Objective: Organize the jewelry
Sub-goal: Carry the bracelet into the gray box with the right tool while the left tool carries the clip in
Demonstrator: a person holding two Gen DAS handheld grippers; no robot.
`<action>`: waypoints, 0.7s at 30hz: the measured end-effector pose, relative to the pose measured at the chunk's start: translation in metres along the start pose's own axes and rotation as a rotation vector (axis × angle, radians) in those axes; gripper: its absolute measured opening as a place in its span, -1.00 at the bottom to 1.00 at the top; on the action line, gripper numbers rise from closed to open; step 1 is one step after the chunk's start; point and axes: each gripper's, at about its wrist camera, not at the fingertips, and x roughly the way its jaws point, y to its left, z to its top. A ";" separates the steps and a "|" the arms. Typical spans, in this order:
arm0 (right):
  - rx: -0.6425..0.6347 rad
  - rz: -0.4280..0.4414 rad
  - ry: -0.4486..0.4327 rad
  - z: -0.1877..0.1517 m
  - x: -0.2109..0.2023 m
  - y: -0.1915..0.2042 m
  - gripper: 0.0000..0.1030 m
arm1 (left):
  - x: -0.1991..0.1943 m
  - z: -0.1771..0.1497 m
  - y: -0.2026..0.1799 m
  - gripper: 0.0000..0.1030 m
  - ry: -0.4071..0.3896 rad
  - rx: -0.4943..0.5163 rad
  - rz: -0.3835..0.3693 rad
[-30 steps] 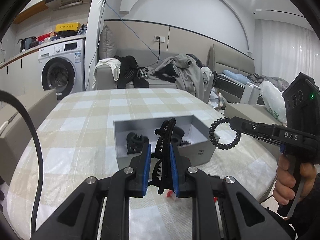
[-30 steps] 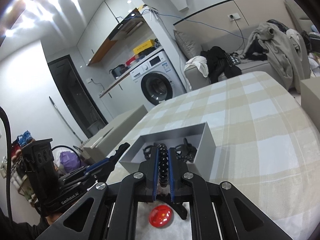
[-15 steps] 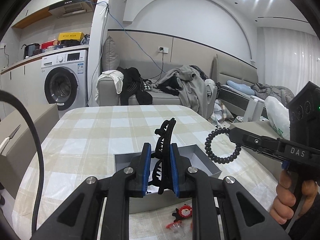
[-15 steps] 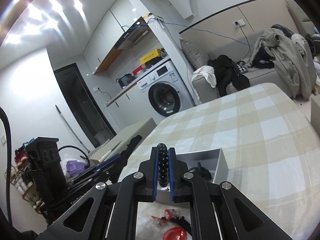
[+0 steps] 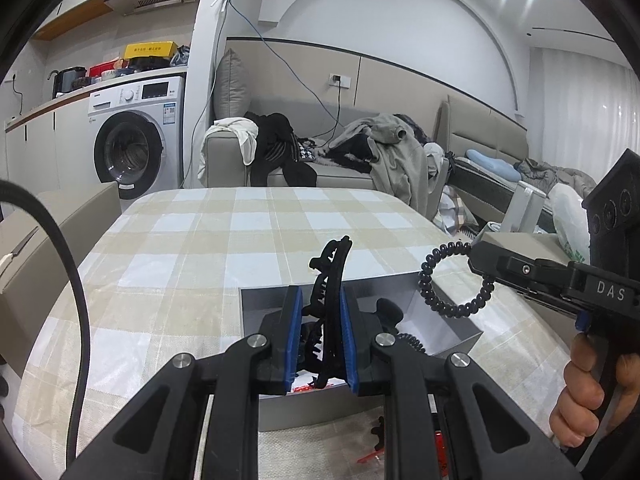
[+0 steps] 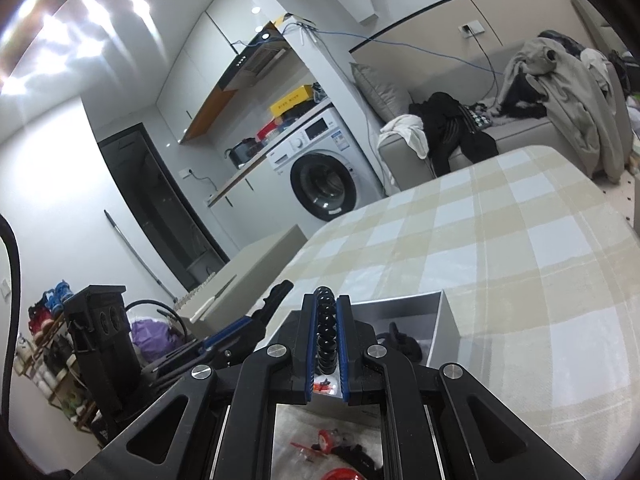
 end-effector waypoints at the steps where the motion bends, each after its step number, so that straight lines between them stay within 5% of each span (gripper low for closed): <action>1: -0.001 -0.004 0.009 -0.002 0.003 0.000 -0.84 | 0.000 -0.001 0.000 -0.74 0.004 -0.003 0.000; 21: -0.017 -0.065 0.051 -0.011 0.012 -0.012 -0.84 | 0.012 -0.008 0.004 -0.74 0.059 -0.027 -0.015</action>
